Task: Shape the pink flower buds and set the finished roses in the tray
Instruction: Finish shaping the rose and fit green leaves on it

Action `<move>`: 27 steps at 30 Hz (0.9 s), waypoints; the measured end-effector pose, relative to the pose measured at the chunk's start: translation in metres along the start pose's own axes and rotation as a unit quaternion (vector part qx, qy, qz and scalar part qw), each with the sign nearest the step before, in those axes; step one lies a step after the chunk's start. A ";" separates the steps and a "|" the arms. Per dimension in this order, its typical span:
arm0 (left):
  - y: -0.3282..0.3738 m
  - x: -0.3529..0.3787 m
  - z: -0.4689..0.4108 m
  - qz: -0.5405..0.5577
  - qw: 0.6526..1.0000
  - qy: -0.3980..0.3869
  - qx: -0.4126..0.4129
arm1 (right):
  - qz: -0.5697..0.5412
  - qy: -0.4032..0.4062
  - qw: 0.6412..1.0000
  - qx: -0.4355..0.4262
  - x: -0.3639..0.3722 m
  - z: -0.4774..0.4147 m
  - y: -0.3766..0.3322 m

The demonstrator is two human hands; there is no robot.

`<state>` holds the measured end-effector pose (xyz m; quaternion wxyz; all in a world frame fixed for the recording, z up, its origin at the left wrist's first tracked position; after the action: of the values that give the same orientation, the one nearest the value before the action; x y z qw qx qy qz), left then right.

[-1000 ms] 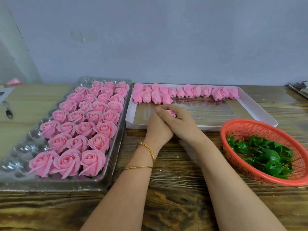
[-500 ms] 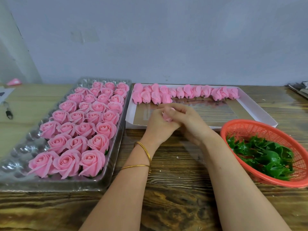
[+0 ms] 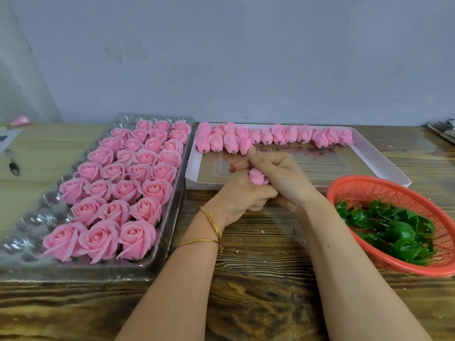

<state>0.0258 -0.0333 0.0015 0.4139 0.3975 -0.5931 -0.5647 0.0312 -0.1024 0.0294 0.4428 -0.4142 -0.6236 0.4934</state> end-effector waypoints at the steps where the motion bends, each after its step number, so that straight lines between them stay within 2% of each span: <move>1: -0.001 0.000 0.000 0.006 1.000 -0.003 -0.008 | -0.002 -0.011 1.000 -0.001 0.001 0.000 0.000; 9: 0.004 0.000 0.004 0.014 0.999 -0.014 -0.030 | -0.023 -0.062 0.997 0.027 0.004 0.003 0.001; 16: 0.005 0.001 0.007 -0.009 1.000 0.004 -0.028 | 0.022 -0.077 0.996 0.030 0.000 0.002 0.004; 23: 0.008 0.004 0.010 -0.009 0.999 -0.017 -0.026 | 0.029 -0.103 0.994 0.027 -0.003 0.001 0.006; 27: 0.010 0.003 0.011 -0.015 1.000 0.012 -0.010 | 0.039 -0.116 0.992 0.027 -0.003 0.001 0.007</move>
<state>0.0146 -0.0322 0.0110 0.4162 0.4087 -0.5769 -0.5718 0.0319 -0.1046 0.0223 0.3593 -0.3658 -0.6404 0.5718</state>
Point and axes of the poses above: each hand's wrist, its own z-axis away from the middle knuckle, its own x-axis out of the palm, y = z × x, the point moved 5 cm from there along -z, towards the middle knuckle, and after that the axes turned 2 degrees about y, right-handed, at the moved point
